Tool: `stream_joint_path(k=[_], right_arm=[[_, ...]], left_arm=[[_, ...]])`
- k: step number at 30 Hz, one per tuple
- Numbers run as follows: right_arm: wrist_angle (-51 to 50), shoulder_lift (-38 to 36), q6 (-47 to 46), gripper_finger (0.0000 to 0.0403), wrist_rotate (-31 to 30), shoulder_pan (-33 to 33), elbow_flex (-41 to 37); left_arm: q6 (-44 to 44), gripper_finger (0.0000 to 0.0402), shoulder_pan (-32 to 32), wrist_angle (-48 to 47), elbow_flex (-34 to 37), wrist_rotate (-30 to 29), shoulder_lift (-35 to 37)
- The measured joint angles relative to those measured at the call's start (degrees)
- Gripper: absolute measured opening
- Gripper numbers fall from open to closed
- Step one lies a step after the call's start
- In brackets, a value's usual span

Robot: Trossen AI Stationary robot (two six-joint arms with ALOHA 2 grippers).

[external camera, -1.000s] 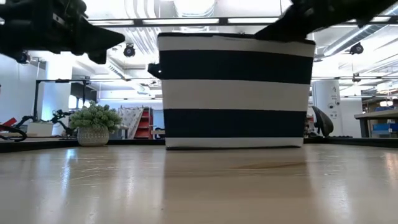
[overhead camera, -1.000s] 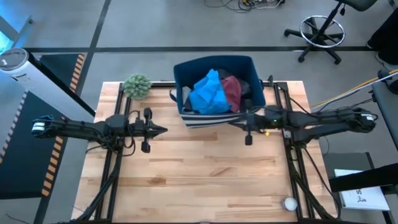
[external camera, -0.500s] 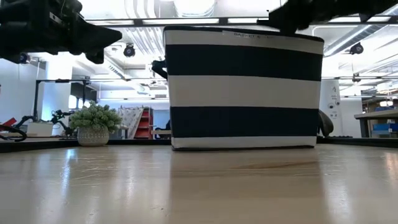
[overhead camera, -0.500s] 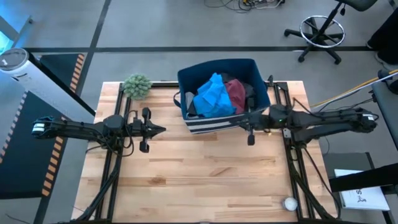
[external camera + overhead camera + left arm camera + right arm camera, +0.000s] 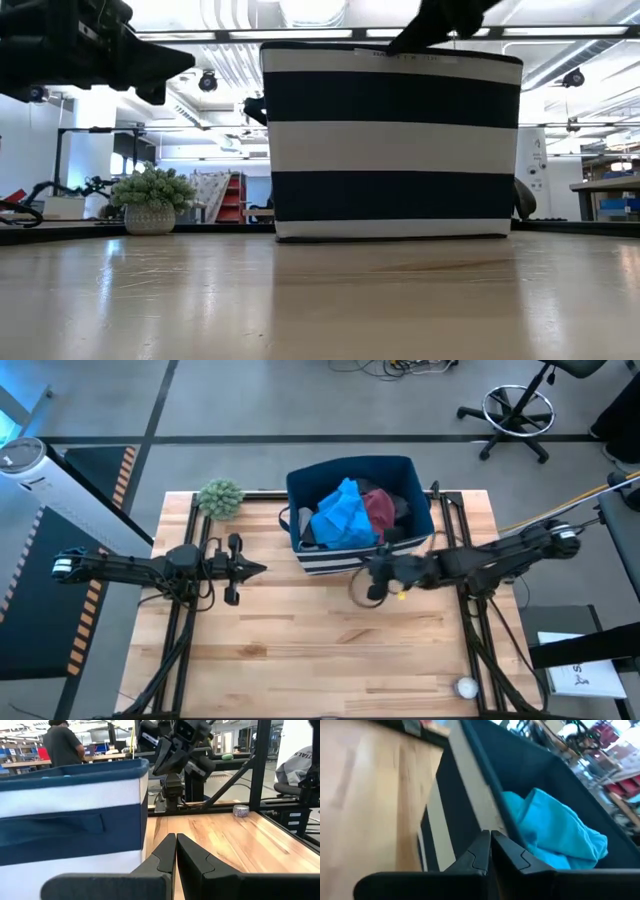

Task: Sort clothes
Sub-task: Adjust the blue laundry organizer, then return to Home Position

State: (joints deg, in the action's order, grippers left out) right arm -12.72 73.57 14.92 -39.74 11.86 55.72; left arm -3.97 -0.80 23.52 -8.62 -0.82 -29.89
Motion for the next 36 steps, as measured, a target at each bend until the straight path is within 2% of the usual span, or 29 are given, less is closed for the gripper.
stream_joint_path(k=[4, 8, 17, 21, 25, 32, 36], right_arm=[[-6.41, 7.40, -1.02, 0.0000, -3.47, -1.73, 4.87], [-6.53, 11.79, -0.10, 0.0000, -3.34, -4.87, 7.77], [-5.77, 15.24, 6.24, 0.0000, -0.66, -12.85, 9.71], [-4.51, 13.95, 8.73, 0.0000, 4.03, -15.26, 9.66], [-4.08, 10.95, 11.79, 0.0000, 4.84, -14.89, 10.06], [-6.12, 2.76, 12.17, 0.0000, 6.17, -7.88, 11.21], [-6.07, -1.69, 8.01, 0.0000, 11.68, -3.13, 8.28]], left_arm=[[0.20, 0.0000, 0.00, -0.97, 0.00, -0.10, 0.04], [0.26, 0.0000, 0.00, -1.39, 0.00, -0.15, 0.04], [0.26, 0.0000, 0.00, -2.17, 0.00, -0.15, 0.13], [0.26, 0.0000, 0.00, -2.67, 0.00, -0.15, 0.14], [0.26, 0.0000, 0.00, -2.65, 0.00, -0.15, 0.19], [0.26, 0.0000, 0.00, -2.71, -0.52, -0.14, 1.14], [-0.02, 0.0000, 0.00, -2.87, -1.05, -0.13, 1.32]])
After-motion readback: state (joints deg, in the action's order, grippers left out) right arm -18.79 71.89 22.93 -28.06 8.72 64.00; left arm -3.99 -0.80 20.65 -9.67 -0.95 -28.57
